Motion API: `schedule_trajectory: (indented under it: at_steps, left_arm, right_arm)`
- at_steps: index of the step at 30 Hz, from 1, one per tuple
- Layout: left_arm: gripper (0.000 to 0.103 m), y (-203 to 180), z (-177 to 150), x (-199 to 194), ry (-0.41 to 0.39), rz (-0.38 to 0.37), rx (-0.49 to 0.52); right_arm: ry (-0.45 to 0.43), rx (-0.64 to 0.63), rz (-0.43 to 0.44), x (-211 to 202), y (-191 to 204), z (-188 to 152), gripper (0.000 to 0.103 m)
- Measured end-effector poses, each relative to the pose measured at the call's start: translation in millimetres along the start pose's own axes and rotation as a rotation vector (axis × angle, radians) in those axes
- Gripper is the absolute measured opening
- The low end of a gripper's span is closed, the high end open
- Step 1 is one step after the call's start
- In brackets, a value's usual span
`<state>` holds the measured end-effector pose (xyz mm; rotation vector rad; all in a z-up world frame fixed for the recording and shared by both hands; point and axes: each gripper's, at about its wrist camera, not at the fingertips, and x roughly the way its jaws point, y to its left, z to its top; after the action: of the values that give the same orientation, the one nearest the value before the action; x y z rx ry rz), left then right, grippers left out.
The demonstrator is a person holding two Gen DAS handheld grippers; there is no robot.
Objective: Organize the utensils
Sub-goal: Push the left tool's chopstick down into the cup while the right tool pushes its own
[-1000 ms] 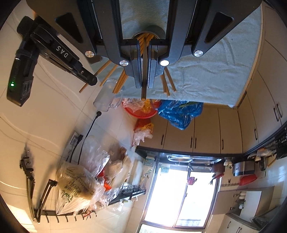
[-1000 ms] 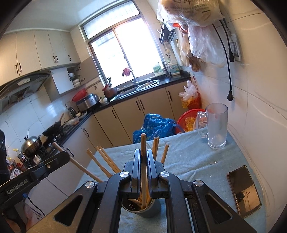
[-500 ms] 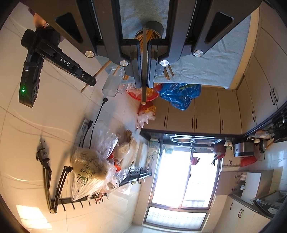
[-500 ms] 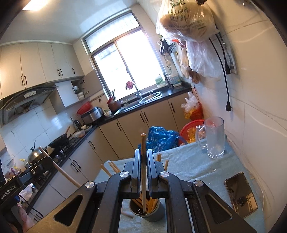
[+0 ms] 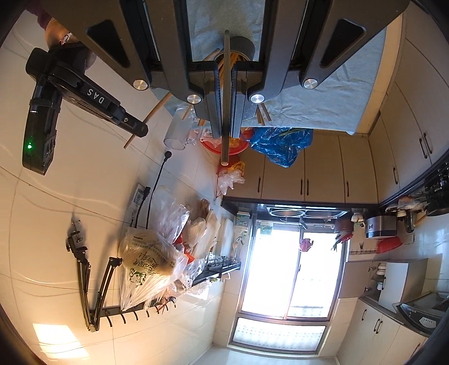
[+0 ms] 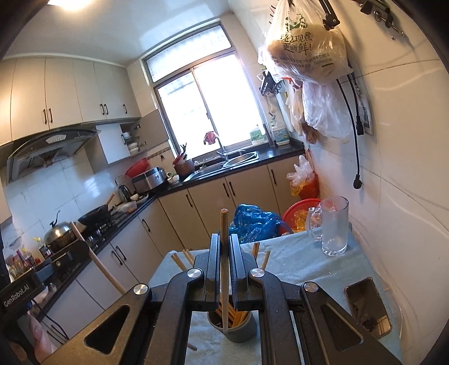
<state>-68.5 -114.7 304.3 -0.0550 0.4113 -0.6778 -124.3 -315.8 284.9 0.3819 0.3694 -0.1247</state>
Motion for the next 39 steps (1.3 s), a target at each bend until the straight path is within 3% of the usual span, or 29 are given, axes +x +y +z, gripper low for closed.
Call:
schedule_trajectory:
  at_steps: [5,18,39]
  left_arm:
    - [0.005,2.0,-4.7,-7.8,-0.02,-0.017,0.006]
    - [0.005,1.2,-6.4,-1.3,-0.007,0.03,0.029]
    - [0.005,2.4,15.0,84.8,0.08,0.056,0.042]
  right_arm:
    - [0.005,-0.009,-0.002,-4.7,-2.4,-5.2,0.007]
    - [0.012,-0.007,-0.007,-2.5,-7.8,-6.3,0.007]
    - [-0.006,0.006,-0.033,28.3,-9.3,12.1,0.007]
